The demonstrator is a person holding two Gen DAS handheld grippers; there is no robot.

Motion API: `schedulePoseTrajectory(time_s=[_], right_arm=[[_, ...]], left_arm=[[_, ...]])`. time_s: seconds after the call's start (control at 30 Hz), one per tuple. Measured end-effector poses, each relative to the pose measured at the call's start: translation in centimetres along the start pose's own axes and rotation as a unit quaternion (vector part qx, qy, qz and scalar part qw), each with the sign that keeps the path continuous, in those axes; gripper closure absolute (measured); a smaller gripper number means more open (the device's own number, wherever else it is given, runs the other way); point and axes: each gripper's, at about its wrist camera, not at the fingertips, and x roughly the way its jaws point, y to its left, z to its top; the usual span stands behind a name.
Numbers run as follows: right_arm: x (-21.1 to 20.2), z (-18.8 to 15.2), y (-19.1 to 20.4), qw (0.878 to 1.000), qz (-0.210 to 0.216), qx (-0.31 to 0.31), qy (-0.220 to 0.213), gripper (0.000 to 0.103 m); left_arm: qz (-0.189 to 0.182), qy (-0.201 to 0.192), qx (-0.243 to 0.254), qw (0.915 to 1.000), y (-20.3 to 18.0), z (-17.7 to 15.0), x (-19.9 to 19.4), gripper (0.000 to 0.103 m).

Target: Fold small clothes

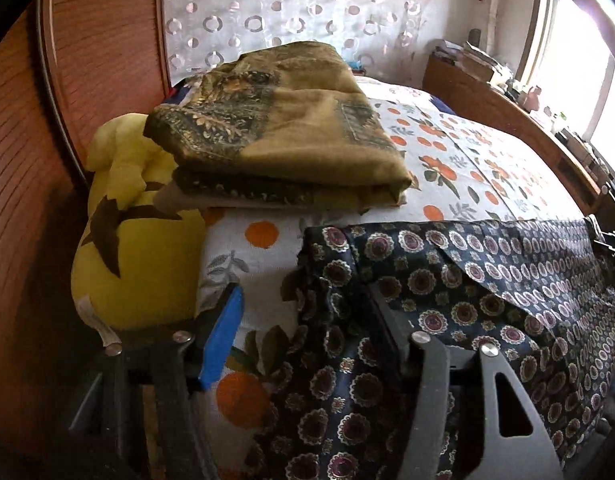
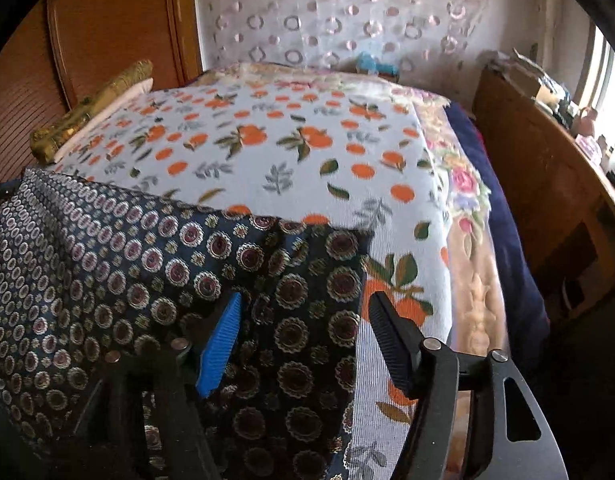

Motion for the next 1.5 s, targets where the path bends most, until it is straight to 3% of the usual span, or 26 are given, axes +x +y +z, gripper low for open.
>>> schedulePoseTrajectory(time_s=[0.23,0.33,0.4,0.47,0.5,0.57,0.63,0.8,1.07,1.27,1.4,1.5], right_arm=[[1.3,0.1,-1.4,1.0,0.016,0.024,-0.002,0.03],[1.3,-0.3,-1.3,1.0,0.017,0.019,-0.003,0.03],[1.0,-0.8,-0.8,1.0,0.027,0.01,-0.003,0.03],[0.9,-0.9,0.0,0.999,0.039,-0.01,-0.004,0.042],[0.7,-1.0,0.3,0.999,0.043,-0.019,-0.005,0.048],[0.4,-1.1,0.9,0.998,0.06,-0.03,-0.005,0.078],[0.3,-1.3,1.3,0.996,0.078,-0.037,-0.004,0.095],[-2.0,-1.6,2.1,0.995,0.069,-0.045,-0.048,0.098],[-12.4,2.8,1.7,0.978,0.039,-0.059,-0.197,0.098],[-16.9,9.5,0.7,0.964,0.005,-0.076,-0.253,0.098],[-16.3,13.3,0.2,0.962,-0.029,-0.075,-0.26,0.098],[-12.9,15.2,0.6,0.968,-0.052,-0.071,-0.233,0.098]], left_arm=[[-0.028,0.007,0.011,0.9995,-1.1,0.3,0.1,0.051],[-0.037,0.011,0.021,0.999,-1.9,0.2,0.1,0.071],[-0.041,0.013,0.028,0.9987,-2.4,0.2,0.1,0.093],[-0.047,0.011,0.035,0.9982,-2.9,0.1,-0.1,0.096],[-0.045,0.005,0.04,0.9982,-3.2,0.0,-0.4,0.097],[-0.052,-0.02,0.044,0.9975,-3.9,0.0,-1.6,0.097],[-0.054,-0.048,0.043,0.9965,-4.5,0.2,-3.1,0.097],[-0.062,-0.132,0.049,0.9881,-6.5,1.8,-8.6,0.098],[-0.06,-0.243,0.058,0.9665,-8.1,7.6,-15.6,0.098],[-0.035,-0.274,0.048,0.96,-7.2,13.8,-16.1,0.098],[-0.01,-0.257,0.037,0.9656,-6.0,17.1,-13.3,0.098],[0.001,-0.227,0.028,0.9736,-5.1,18.2,-9.7,0.098]])
